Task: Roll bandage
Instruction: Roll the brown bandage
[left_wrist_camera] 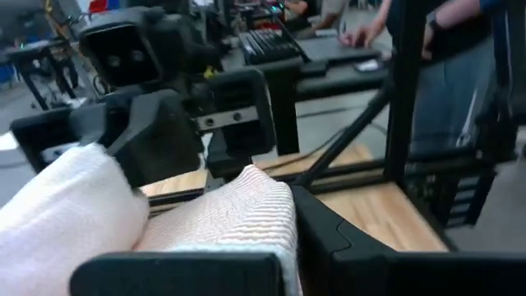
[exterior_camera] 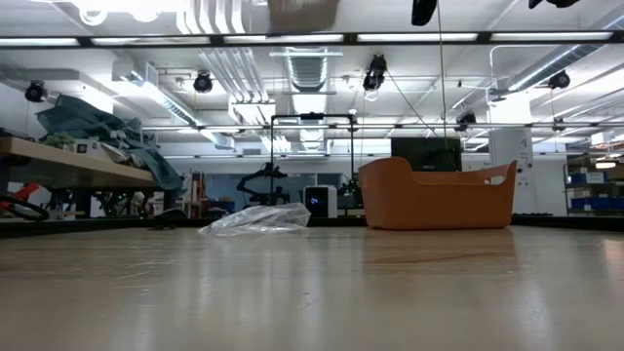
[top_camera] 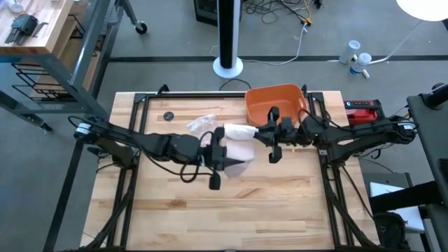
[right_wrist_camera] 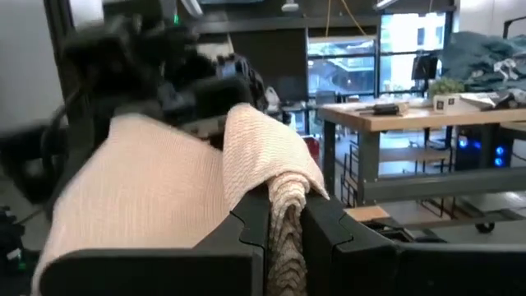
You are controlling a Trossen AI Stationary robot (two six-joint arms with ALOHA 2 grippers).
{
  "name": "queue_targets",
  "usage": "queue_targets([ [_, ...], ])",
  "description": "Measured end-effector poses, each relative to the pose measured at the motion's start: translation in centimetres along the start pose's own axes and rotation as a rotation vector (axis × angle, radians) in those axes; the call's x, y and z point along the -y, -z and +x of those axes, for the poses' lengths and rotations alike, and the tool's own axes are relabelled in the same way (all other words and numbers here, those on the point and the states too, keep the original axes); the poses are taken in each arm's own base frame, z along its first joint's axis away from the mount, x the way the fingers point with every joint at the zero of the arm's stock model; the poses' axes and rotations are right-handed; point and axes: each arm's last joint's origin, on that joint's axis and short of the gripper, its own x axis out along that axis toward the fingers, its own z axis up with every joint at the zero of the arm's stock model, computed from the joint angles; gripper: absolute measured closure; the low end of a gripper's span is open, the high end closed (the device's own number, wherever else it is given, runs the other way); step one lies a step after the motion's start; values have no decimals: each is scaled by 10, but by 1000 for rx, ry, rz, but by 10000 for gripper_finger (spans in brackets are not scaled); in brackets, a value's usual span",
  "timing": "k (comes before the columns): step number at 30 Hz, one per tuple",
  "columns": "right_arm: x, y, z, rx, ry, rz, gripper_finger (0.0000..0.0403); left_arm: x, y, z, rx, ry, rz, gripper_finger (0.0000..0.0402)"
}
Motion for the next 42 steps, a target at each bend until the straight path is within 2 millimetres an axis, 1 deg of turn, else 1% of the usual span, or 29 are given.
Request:
queue_targets([
  [4,0,-1,0,4,2,-1,377,-8,-6,-3,41,-29,-106,401],
  [8,-1,3,1,-28,-18,22,377,-16,-14,-4,134,-142,-221,392],
  [13,-5,10,0,-94,-37,25,377,-25,-25,-10,212,-167,-263,379],
  [18,-8,17,-1,-174,-49,32,377,-34,-37,-25,271,-182,-300,365],
  [21,-10,18,-2,-190,-119,44,377,-39,-39,-29,280,-201,-304,357],
  [24,-14,18,-2,-187,-195,58,377,-44,-38,-29,271,-259,-303,350],
  [29,-22,16,-3,-187,-299,70,377,-55,-28,-26,187,-393,-274,342],
  [34,-30,9,-3,-166,-369,65,377,-65,-18,-21,127,-427,-274,341],
  [38,-36,0,-3,-113,-456,64,377,-68,-13,-20,80,-438,-269,342],
  [42,-38,-6,-2,-84,-490,60,377,-68,-8,-20,27,-439,-267,338],
])
